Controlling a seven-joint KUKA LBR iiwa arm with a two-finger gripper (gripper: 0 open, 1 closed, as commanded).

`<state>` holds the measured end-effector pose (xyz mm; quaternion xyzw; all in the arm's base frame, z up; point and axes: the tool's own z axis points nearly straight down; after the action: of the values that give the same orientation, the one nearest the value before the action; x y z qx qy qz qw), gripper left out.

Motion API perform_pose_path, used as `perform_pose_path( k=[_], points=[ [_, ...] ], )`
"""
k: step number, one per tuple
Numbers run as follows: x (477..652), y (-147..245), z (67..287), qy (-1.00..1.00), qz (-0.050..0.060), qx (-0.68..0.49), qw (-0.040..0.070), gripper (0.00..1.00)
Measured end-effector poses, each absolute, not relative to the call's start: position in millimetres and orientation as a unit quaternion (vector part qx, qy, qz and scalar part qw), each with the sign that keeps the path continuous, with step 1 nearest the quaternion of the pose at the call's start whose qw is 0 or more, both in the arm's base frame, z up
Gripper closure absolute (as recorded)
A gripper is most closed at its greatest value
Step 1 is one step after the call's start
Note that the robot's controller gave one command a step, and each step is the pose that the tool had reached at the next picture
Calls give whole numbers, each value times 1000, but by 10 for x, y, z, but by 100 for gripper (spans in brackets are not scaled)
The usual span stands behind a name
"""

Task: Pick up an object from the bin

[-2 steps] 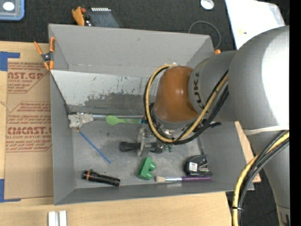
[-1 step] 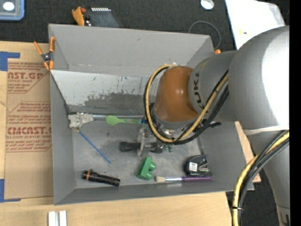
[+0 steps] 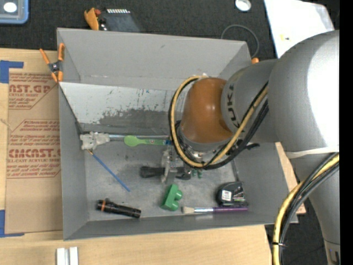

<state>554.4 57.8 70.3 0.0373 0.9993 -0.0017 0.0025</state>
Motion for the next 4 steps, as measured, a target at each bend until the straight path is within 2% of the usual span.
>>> perform_pose_path(
  k=[4],
  points=[
    [5544,578,703,999,-2,37,2,100]
  ],
)
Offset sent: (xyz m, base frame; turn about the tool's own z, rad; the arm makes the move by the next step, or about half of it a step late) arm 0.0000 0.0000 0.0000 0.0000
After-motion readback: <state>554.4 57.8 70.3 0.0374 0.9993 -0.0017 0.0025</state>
